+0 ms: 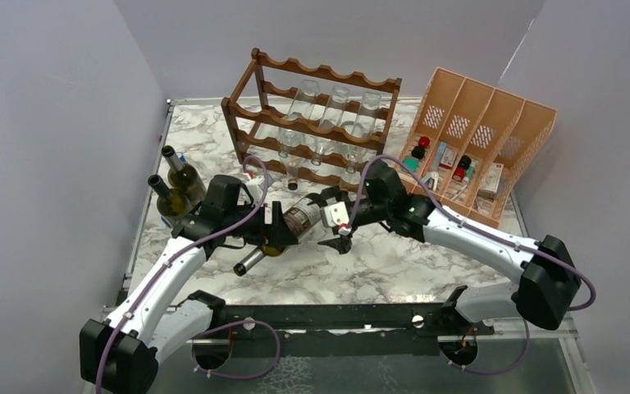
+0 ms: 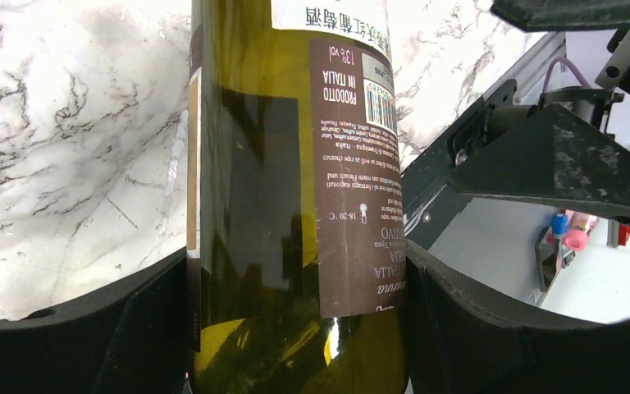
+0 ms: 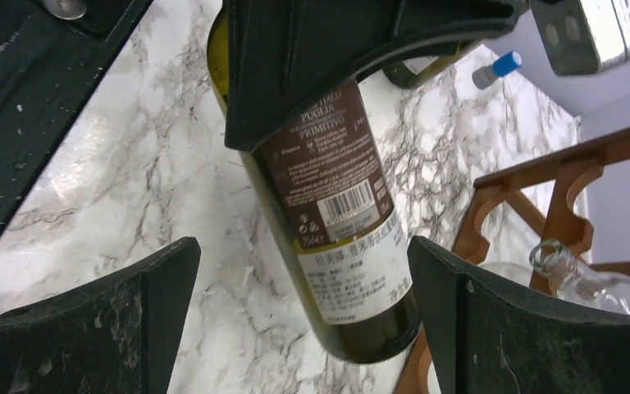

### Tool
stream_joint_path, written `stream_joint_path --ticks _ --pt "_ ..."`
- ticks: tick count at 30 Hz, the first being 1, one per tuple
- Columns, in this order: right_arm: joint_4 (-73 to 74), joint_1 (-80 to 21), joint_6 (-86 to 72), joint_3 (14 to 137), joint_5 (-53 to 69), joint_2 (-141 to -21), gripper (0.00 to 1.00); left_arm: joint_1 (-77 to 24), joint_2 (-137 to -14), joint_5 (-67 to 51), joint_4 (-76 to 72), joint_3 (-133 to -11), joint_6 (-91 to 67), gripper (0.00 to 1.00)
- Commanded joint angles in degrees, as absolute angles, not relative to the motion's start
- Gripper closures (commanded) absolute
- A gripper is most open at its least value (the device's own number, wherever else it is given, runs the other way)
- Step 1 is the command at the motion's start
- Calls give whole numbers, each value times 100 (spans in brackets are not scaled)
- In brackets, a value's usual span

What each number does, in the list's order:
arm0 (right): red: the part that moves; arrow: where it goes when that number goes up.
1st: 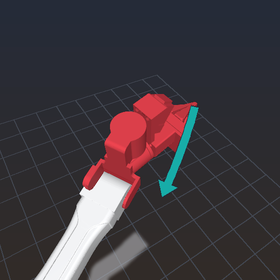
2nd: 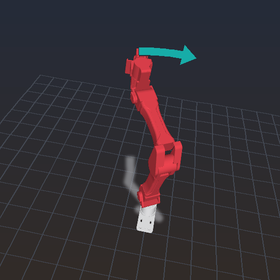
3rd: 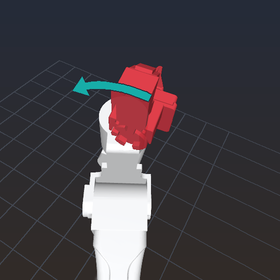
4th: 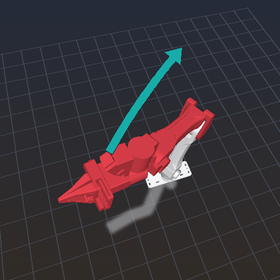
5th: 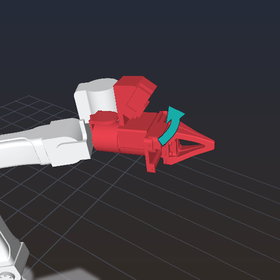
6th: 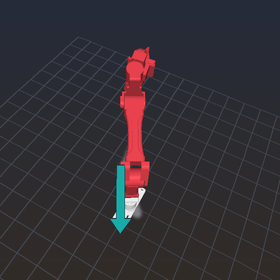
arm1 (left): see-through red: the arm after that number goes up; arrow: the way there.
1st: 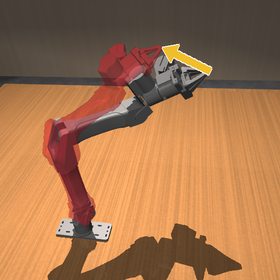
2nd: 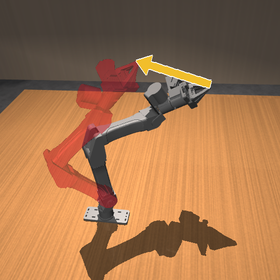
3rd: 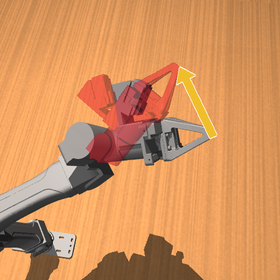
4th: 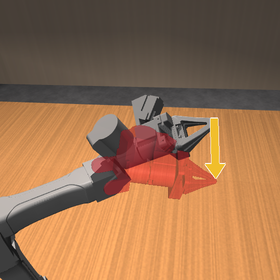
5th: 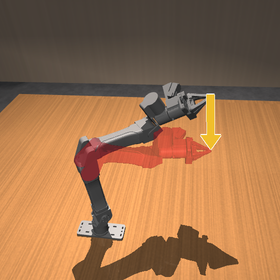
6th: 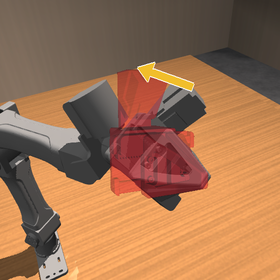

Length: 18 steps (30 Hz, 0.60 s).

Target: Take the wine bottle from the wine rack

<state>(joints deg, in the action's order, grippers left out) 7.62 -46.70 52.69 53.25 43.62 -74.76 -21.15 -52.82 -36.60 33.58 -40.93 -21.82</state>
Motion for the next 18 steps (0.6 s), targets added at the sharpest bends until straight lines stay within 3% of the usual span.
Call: stream_joint_path --ticks 1,12,18 --pt "16 -4860 5879 5242 4445 -7855 0 -2136 -5294 -4043 3079 -4100 -2104 56" --pt "-251 -5502 6703 5508 3430 -8863 1 -2136 -5384 -4032 3161 -4074 -2048 56" --pt "-1421 -5518 6512 5089 3145 -9185 0 -2139 -5456 -4043 3194 -4078 -2036 56"
